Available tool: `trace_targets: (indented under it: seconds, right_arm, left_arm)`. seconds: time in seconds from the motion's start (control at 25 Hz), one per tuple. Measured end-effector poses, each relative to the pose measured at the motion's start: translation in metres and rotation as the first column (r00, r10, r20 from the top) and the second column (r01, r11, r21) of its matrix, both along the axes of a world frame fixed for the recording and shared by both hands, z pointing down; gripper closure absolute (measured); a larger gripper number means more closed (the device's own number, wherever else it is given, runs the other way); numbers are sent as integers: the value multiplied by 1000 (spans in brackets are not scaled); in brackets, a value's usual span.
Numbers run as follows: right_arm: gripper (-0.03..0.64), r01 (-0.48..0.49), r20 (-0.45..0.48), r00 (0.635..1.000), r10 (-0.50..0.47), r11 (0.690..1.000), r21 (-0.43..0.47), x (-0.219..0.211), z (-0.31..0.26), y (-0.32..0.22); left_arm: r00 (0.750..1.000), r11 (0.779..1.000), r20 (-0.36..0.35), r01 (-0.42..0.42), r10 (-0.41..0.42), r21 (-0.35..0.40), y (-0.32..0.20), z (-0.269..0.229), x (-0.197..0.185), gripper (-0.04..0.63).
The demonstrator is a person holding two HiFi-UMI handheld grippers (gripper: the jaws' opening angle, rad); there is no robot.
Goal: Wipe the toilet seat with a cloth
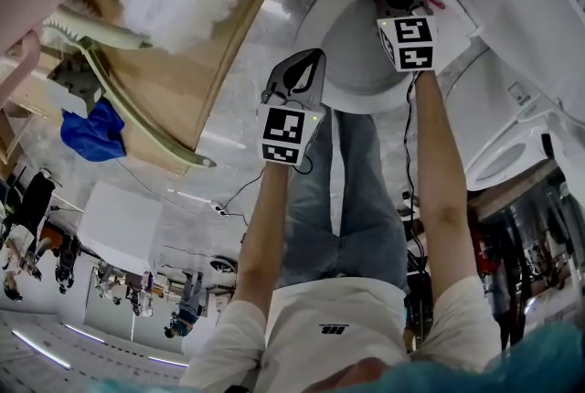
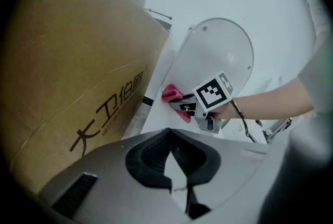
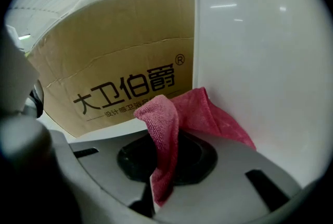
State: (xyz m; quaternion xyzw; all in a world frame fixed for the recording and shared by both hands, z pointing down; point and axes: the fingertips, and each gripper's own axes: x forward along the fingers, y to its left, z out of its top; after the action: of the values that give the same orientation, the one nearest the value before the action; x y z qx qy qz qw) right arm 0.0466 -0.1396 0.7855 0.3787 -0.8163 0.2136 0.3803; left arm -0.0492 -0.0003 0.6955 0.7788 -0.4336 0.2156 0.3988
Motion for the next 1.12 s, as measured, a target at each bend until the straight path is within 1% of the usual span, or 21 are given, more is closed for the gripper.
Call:
trace_targets:
  seconds: [0.28, 0.52, 0.72, 0.92, 1.12]
  right_arm:
    - [595, 105, 7, 994, -105, 994, -21, -44, 5, 17]
    - [595, 166, 29, 986, -164, 985, -41, -70, 3, 36]
    - [595, 221, 49, 975, -218, 973, -64, -91, 4, 65]
    - [595, 257, 69, 965, -252, 963, -82, -104, 5, 93]
    - [595, 317, 81, 948, -309, 942, -113, -117, 7, 126]
  left_arm:
    - [999, 999, 16, 32, -32, -5, 16, 1, -20, 584]
    - [998, 998, 28, 64, -64, -4, 27, -1, -29, 584]
    - [994, 994, 35, 107, -106, -22, 40, -1, -40, 584]
    - [988, 989, 44, 146, -145, -8, 49, -3, -50, 584]
    - [985, 986, 57, 164, -164, 1, 61, -6, -57, 584]
